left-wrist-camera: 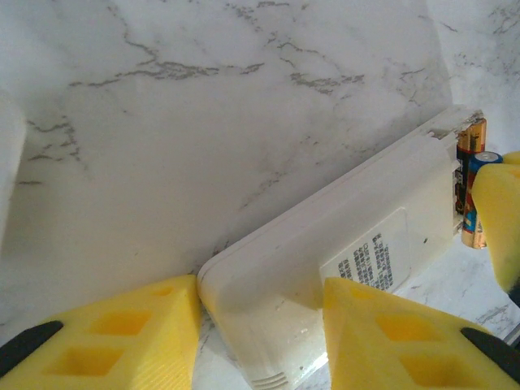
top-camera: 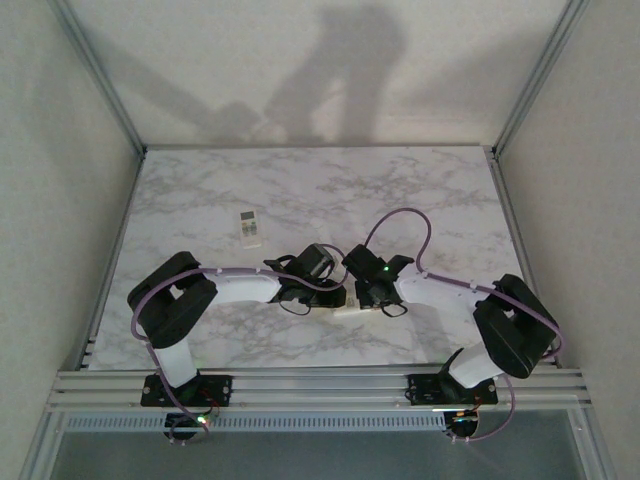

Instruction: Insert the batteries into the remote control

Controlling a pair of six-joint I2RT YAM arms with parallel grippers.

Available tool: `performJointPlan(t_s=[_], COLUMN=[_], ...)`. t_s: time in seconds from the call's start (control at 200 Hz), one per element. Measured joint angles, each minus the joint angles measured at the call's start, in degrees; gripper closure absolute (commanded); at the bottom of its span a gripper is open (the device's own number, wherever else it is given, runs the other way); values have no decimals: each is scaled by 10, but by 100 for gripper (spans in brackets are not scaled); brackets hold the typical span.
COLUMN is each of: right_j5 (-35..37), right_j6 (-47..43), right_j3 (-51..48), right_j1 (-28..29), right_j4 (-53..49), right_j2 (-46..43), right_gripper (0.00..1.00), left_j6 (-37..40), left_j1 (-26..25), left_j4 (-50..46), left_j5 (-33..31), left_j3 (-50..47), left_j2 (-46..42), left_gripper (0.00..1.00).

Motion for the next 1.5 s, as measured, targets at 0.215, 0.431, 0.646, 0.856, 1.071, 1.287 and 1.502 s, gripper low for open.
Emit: performJointPlan(t_s=[0.215, 0.431, 0.646, 0.856, 1.071, 1.287, 1.502], right_j5=[2, 3, 5, -1, -32, -40, -40], right_j6=[0, 1, 3, 21, 46, 50, 50], right_j3=[0, 0, 3, 5, -24, -37, -39], right_j1=[-1, -2, -2, -2, -2, -2, -2], right_j4=[11, 11, 1, -18, -18, -17, -11], right_j2=[21, 22, 16, -36, -82, -73, -56], right_gripper=[84, 80, 77, 79, 81, 81, 83], left_j6=[0, 0, 0, 0, 0, 0, 0], left_j1=[0, 0, 0, 0, 0, 0, 0], left_j4=[0, 0, 0, 2, 5, 7, 7], left_j5=[0, 0, 0, 0, 0, 0, 0], left_j3=[0, 0, 0, 0, -2, -3, -3], left_j2=[0, 0, 0, 0, 0, 0, 0], left_gripper=[57, 57, 58, 58, 58, 58, 58])
